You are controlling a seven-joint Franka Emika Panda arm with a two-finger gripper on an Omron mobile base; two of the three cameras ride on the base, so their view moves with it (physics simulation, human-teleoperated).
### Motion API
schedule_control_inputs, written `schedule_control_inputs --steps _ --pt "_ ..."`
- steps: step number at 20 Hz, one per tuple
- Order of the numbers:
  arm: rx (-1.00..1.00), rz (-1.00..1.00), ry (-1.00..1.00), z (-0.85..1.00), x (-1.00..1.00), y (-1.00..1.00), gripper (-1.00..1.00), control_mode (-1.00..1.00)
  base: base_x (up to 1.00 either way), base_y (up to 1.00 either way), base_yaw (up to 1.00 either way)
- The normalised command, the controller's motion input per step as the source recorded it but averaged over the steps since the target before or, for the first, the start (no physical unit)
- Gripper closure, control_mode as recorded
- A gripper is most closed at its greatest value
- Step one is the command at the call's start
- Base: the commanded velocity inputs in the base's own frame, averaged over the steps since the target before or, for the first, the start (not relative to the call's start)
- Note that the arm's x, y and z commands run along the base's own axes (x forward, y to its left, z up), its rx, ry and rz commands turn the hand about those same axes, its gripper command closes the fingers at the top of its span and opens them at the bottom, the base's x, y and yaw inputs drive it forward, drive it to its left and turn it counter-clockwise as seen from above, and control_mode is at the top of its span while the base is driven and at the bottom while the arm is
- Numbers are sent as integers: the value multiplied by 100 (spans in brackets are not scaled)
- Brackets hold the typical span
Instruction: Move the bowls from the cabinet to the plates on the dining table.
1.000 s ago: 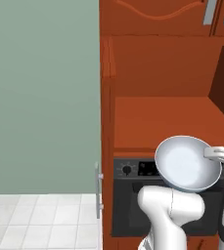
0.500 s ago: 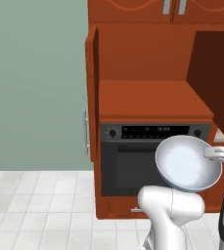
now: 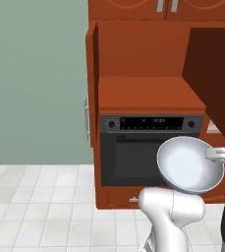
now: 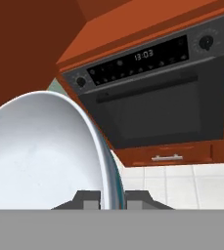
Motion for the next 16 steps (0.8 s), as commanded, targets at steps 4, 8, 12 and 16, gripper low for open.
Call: schedule_control_inputs --steps 4,8,12,16 --pt "0 0 0 0 0 0 100 100 -25 -37 -20" --pt "0 0 0 0 0 0 100 100 -13 -29 -28" --pt "0 0 0 0 0 0 100 100 -3 -23 -31" --pt "0 0 0 0 0 0 100 100 0 -16 -34"
